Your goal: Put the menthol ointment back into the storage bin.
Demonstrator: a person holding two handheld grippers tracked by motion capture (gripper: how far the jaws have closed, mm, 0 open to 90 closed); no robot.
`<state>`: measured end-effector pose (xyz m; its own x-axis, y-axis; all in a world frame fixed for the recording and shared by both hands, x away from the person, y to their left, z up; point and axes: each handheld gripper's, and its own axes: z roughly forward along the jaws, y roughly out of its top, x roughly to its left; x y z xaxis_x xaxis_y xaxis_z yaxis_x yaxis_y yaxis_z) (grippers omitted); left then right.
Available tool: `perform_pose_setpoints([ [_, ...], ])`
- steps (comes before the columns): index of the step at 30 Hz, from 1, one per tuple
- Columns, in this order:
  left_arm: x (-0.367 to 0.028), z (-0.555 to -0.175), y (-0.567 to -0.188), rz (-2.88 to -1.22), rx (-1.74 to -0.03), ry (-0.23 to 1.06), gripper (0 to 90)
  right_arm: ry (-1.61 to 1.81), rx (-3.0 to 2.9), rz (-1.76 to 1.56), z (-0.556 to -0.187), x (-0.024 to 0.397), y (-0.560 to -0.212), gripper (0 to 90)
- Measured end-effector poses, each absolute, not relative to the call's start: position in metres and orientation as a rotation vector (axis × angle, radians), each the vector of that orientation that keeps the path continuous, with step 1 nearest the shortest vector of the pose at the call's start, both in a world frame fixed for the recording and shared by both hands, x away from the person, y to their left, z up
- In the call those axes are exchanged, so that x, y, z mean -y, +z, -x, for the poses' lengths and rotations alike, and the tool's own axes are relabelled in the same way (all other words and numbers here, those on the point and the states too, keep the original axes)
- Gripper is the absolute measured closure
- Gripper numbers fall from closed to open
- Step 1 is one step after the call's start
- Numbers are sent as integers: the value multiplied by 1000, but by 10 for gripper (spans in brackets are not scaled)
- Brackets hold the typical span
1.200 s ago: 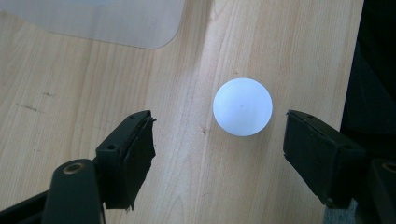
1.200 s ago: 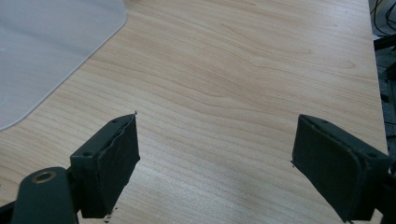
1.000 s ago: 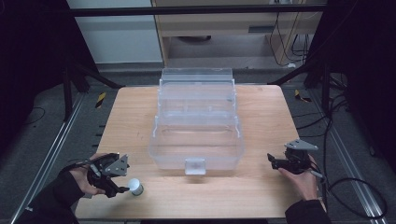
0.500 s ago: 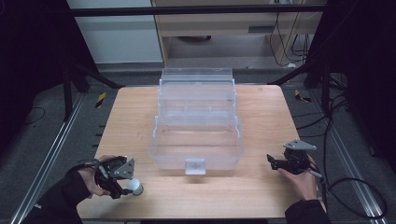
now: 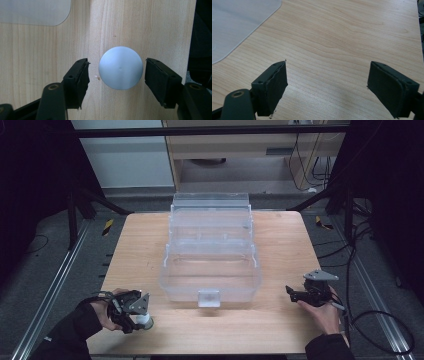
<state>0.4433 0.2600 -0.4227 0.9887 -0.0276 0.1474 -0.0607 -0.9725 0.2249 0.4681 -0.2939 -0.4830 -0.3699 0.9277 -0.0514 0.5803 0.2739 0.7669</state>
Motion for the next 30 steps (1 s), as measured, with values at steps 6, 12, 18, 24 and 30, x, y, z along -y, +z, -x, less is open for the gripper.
perform_pose_setpoints([
  [6,-258,-444,-425,-2917,63,192,420,907,-2058,-1342,-469,294,-484,164],
  [12,-254,-442,-426,-2949,9,138,463,911,-2061,-1343,-469,293,-484,166],
  [18,-251,-442,-427,-2959,21,130,491,911,-2063,-1342,-469,293,-484,168],
  [24,-250,-443,-427,-2964,17,123,497,910,-2066,-1342,-469,293,-484,169],
  [30,-248,-443,-426,-2984,14,132,500,908,-2068,-1347,-469,293,-484,170],
])
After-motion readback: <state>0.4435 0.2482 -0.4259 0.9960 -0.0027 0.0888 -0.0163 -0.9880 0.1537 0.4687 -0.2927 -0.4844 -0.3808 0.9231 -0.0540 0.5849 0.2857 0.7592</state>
